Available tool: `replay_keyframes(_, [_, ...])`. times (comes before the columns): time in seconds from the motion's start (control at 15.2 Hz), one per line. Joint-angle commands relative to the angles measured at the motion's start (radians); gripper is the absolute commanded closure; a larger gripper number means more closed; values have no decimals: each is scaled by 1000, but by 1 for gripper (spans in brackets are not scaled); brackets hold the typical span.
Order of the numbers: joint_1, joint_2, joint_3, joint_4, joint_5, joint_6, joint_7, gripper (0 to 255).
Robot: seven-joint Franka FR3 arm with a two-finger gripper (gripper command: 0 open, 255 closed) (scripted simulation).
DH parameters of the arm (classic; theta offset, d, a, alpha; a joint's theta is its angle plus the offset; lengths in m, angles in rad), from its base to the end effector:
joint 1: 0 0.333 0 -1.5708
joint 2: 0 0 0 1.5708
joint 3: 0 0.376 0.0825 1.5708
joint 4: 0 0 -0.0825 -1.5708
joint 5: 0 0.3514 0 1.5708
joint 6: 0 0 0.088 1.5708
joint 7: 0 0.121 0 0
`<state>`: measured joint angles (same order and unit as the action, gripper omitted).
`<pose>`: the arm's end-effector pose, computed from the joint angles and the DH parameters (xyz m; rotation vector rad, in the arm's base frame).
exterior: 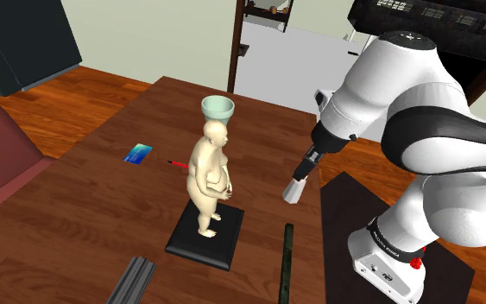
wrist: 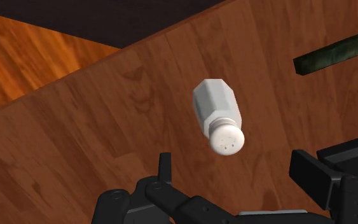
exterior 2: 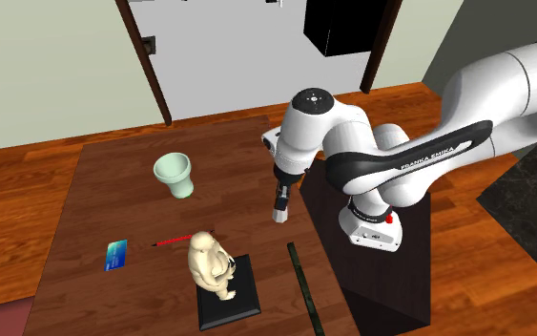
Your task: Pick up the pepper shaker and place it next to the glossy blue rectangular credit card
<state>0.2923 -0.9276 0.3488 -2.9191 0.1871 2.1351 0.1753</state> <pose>0.1652 0.1377 0.4367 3.0424 0.3933 0.2386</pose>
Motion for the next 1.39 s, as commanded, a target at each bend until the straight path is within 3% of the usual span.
replay_keyframes(0.0, [10,14,15,-23,13,41,10,0])
replay_keyframes(0.4, [4,83,35,-67,25,153,11,0])
replay_keyframes(0.86, [4,83,35,-67,25,153,11,0])
replay_keyframes(0.92, [4,83,35,-67,25,153,11,255])
replay_keyframes(1.32, [4,83,35,-67,25,153,11,255])
